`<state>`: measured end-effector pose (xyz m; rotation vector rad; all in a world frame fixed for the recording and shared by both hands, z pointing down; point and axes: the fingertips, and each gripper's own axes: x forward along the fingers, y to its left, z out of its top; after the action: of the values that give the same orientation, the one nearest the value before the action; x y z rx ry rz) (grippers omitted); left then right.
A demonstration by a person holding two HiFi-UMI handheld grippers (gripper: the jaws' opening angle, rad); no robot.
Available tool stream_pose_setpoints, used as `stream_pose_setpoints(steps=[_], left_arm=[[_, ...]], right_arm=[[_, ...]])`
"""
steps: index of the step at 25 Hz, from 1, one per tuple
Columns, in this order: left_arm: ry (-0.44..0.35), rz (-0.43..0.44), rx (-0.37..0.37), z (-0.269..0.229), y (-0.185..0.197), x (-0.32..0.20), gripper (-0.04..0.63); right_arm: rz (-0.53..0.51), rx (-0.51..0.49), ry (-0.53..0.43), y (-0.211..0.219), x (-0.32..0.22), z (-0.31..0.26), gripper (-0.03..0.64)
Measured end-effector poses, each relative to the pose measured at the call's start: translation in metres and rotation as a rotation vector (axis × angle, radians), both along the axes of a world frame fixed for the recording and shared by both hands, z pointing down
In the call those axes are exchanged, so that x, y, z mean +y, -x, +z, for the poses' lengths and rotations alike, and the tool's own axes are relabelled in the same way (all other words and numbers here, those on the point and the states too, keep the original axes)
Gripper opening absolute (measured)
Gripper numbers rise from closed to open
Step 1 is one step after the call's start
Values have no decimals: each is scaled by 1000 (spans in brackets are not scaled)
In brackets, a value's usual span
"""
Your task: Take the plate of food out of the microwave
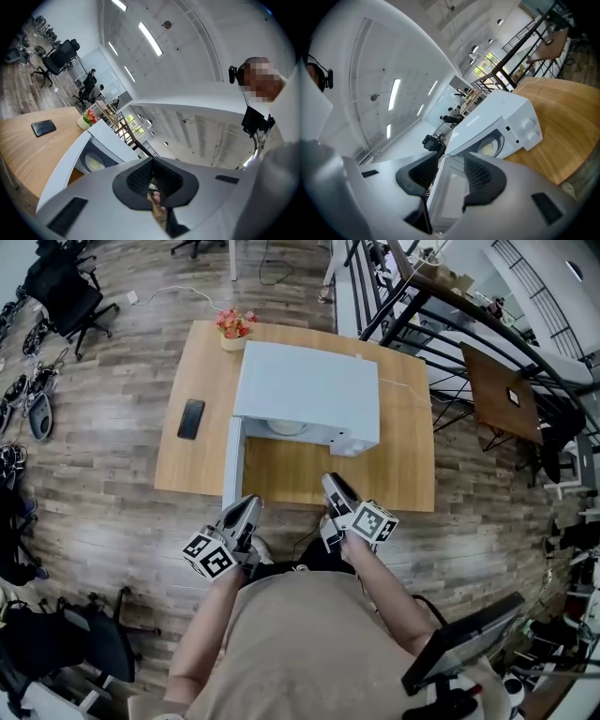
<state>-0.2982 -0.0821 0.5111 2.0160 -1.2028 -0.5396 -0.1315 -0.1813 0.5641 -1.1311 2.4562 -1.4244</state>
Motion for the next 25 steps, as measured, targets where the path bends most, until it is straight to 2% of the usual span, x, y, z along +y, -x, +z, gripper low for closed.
stream_pose_setpoints(steps=[3,5,6,9,15,19,25], left_arm=[[11,-35,-34,4,1,-19,5],[27,-65,-57,7,-3,-30,5],[36,-79,-75,7,-6,-35,5],[69,-118,-118,11,-14,-44,5],[132,-188,-175,21,-17,-67,5],[159,-203,-205,28,-13,-79,5],[187,-190,-213,39,-11,-86,5]], right_arm=[[22,-8,80,5,-34,36,155],[46,-42,176,9,-56,64,159],[55,-65,229,12,-65,77,202],[67,-87,351,23,-86,118,236],[115,-11,438,38,-123,204,238],[196,-22,496,51,-138,250,238],[293,-34,562,70,-155,289,238]])
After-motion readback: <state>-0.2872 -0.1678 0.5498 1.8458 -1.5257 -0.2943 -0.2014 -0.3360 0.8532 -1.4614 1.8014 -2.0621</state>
